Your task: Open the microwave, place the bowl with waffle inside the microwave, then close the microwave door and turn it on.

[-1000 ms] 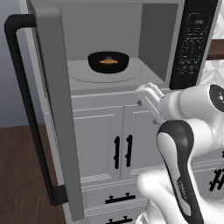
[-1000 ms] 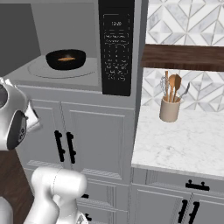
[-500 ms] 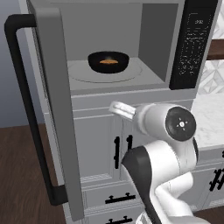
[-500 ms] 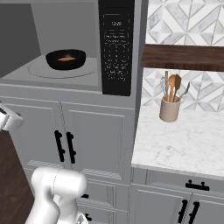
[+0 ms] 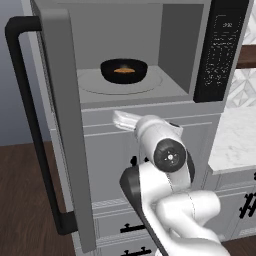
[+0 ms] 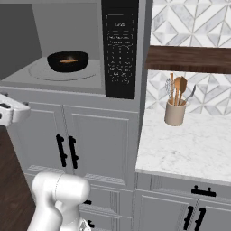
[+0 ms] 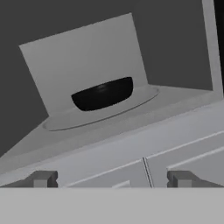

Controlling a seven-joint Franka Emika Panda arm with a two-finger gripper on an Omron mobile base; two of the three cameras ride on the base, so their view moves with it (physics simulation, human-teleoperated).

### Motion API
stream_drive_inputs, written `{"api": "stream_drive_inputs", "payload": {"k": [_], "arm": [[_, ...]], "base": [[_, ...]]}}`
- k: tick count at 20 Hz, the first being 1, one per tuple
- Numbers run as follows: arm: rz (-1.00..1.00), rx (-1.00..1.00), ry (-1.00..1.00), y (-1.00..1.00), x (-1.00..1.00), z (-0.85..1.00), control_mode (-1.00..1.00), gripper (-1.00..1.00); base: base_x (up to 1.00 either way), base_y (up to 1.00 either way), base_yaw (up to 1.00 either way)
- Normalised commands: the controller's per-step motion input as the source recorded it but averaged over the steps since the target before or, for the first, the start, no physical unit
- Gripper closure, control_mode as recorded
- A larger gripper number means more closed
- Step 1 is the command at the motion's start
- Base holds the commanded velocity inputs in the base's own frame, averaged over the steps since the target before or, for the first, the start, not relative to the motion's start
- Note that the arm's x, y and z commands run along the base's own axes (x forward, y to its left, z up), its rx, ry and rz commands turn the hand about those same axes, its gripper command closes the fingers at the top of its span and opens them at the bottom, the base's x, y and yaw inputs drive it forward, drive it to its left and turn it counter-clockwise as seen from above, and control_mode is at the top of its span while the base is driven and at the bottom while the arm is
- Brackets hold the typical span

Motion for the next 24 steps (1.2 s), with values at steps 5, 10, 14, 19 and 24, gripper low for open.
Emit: {"api": "stream_drive_inputs", "payload": {"k": [5,10,14,19,24], "arm": [[0.00,-0.15,-0.18,0.08,0.42,-0.26,-1.00,-1.00],[0.00,-0.13,-0.11,0.18,0.42,-0.41,-1.00,-1.00],[0.00,-0.15,-0.11,0.28,0.48,-0.37,-1.00,-1.00],[0.00,-0.15,-0.16,0.41,0.28,-0.22,-1.00,-1.00],[0.00,-0.17,-0.16,0.65,0.10,-0.24,-1.00,-1.00]], "base": [[0.00,0.00,0.00],[0.00,0.00,0.00],[0.00,0.00,0.00],[0.00,0.00,0.00],[0.00,0.00,0.00]]}}
